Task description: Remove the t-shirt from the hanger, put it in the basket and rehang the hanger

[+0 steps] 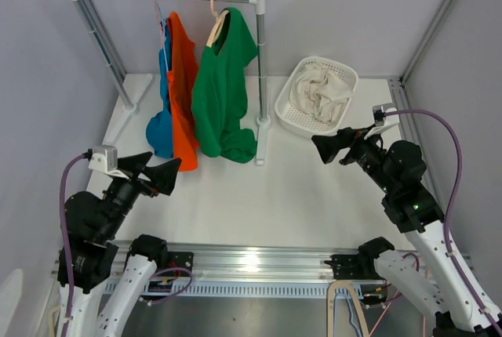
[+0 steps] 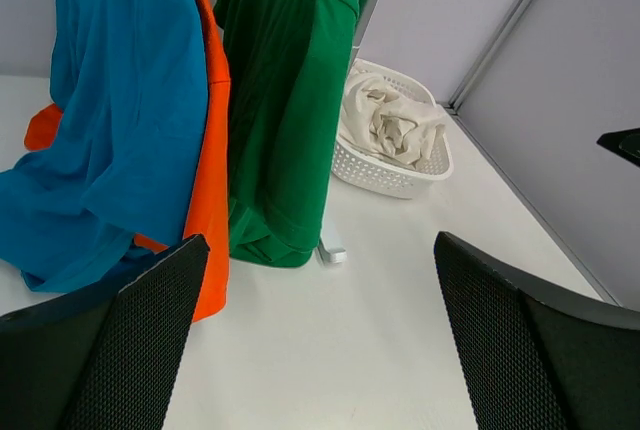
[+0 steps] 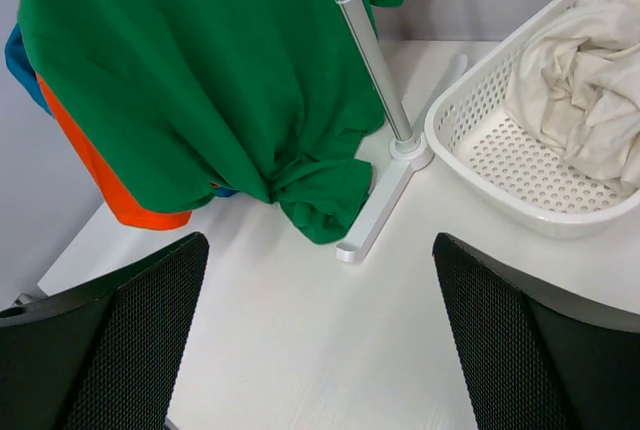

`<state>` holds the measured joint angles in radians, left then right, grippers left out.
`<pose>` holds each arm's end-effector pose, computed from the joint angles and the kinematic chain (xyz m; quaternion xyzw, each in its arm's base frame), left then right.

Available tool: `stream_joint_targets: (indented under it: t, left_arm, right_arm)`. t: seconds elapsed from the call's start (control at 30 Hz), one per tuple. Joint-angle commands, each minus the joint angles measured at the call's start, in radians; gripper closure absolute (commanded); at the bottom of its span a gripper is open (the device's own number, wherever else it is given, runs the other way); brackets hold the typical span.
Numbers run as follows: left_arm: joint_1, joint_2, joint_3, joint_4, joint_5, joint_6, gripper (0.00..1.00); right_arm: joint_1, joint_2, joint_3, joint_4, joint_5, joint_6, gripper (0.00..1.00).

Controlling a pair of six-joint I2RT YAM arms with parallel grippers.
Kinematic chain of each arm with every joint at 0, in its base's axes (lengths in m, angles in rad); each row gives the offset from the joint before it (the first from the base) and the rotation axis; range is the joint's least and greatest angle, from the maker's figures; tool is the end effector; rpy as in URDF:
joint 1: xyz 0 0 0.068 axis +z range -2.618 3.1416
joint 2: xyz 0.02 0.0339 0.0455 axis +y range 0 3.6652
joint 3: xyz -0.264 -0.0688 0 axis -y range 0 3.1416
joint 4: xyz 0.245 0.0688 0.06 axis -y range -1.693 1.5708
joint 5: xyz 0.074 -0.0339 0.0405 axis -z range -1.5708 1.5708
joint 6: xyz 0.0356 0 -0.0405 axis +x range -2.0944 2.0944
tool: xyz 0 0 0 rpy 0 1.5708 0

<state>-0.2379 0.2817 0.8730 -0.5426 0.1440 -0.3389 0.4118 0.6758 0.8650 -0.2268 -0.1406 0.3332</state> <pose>0.0430 -0.0157 0.3786 0.0173 0.6896 -0.2530 0.6783 0.1378 0.0656 0.3795 -0.0769 0.7160 0.2990 0.6261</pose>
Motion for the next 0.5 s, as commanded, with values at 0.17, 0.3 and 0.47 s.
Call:
stream_joint_targets:
  t: [0.17, 0.3, 0.47]
  left_arm:
    - [-0.005, -0.045, -0.017, 0.027, 0.009, 0.005, 0.01]
    - [-0.005, 0.049, 0.021, -0.016, -0.02, 0.003, 0.0]
    - [-0.005, 0.246, 0.211, 0.007, 0.032, 0.014, 0.01]
  right_arm:
    - [-0.001, -0.019, -0.012, 0.02, -0.008, -0.014, 0.01]
    - [-0.001, 0.008, -0.017, 0.03, -0.03, -0.016, 0.0]
    - [-0.001, 0.034, -0.012, 0.024, 0.002, -0.022, 0.0]
